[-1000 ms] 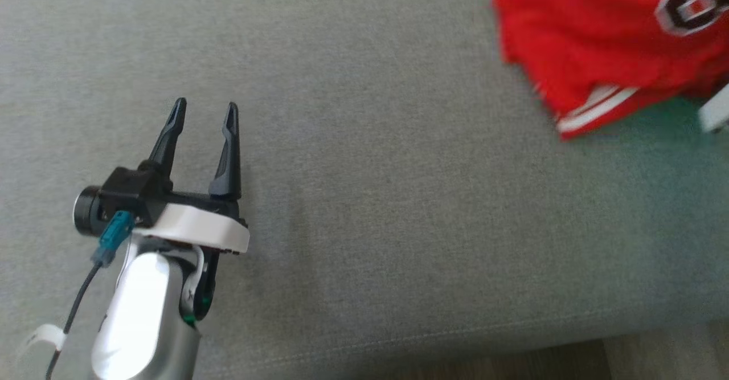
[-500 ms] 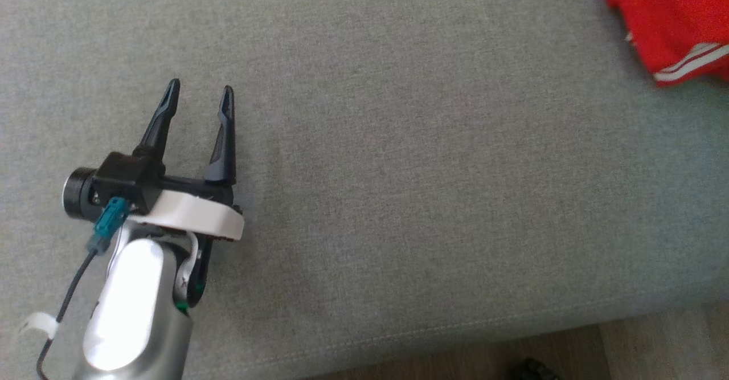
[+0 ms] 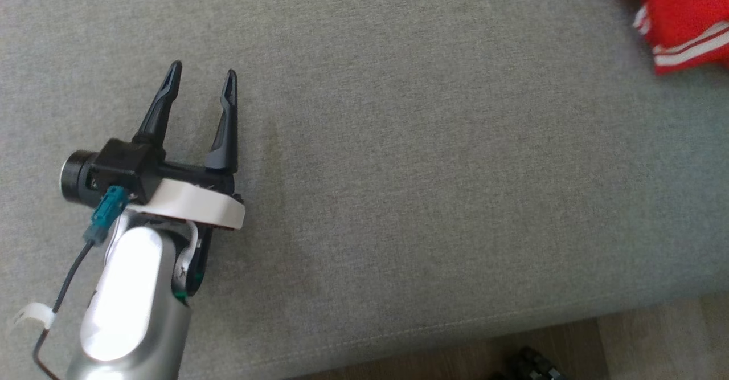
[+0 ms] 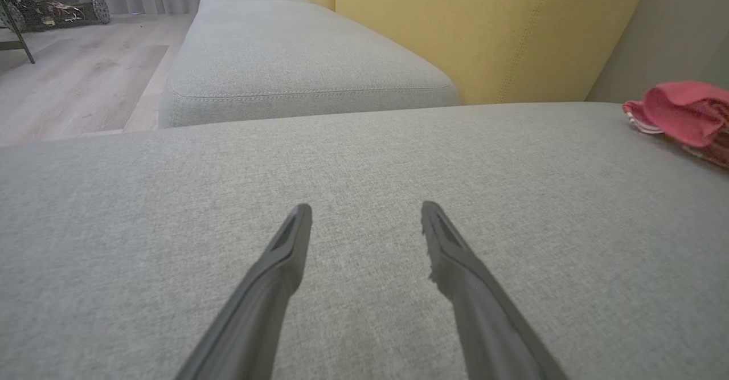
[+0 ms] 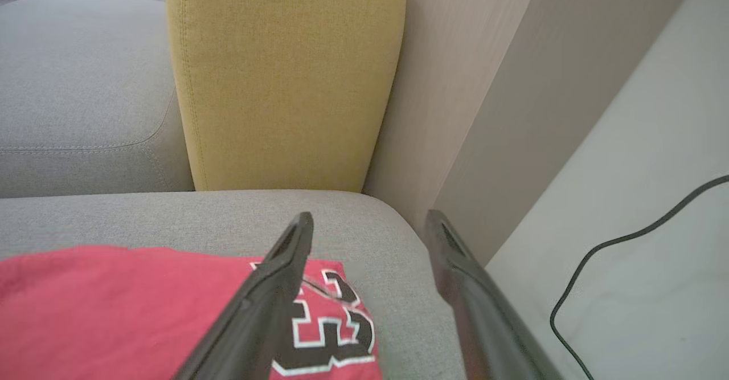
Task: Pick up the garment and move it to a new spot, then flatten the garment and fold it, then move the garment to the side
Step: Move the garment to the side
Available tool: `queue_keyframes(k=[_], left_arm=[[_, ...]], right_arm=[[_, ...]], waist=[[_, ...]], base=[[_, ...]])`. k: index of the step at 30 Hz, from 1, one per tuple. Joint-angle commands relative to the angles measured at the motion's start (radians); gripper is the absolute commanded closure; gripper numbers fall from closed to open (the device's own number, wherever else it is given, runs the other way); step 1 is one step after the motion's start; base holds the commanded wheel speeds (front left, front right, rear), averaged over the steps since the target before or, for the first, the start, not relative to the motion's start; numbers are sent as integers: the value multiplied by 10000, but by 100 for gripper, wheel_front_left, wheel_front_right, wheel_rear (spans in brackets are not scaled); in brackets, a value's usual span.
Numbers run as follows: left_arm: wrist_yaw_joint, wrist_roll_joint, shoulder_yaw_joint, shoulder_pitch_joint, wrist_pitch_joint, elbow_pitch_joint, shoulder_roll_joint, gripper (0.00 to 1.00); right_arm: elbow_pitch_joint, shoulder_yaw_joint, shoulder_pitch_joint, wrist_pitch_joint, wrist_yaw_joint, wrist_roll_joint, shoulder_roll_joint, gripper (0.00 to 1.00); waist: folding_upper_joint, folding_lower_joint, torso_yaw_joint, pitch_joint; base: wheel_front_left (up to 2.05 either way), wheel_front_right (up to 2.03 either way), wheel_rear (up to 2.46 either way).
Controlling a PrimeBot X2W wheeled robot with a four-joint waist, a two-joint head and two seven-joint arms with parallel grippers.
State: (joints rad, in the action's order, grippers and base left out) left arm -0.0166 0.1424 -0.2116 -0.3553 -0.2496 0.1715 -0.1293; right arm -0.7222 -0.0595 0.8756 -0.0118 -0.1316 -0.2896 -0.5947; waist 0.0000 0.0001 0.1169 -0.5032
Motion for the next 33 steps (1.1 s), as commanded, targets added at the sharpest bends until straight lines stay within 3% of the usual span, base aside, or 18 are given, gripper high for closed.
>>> queue_keyframes(k=[1, 8, 13, 19, 26, 33], left_arm=[[68, -38, 285, -272, -100, -298, -295, 0], [113, 27, 258, -177, -97, -208, -316, 0], [217, 165, 335, 140, -104, -121, -296, 0], [356, 350, 467, 520, -110, -127, -263, 0], [436, 482, 533, 706, -113, -181, -281, 0], [560, 659, 669, 879, -117, -101, -225, 0]], right_arm=[[143, 53, 114, -223, 9, 33, -238, 0], [301, -193, -184, -1169, 9, -117, 188, 0], [1224, -546, -1146, -1874, 9, -157, 1163, 0], [3189, -649, -2878, -2071, 9, 164, 2812, 0], [5247, -15, -4510, -1799, 9, 700, 4302, 0], [6362, 1054, -5424, -1477, 9, 1195, 5100, 0]], waist=[[0, -1, 39, 14], [0, -1, 82, 314], [0, -1, 119, 825], [0, -1, 96, 1396], [0, -1, -167, 1803], [0, -1, -580, 2226]], base=[[0, 0, 0], [0, 0, 0], [0, 0, 0], [0, 0, 0], [0, 0, 0], [0, 0, 0]])
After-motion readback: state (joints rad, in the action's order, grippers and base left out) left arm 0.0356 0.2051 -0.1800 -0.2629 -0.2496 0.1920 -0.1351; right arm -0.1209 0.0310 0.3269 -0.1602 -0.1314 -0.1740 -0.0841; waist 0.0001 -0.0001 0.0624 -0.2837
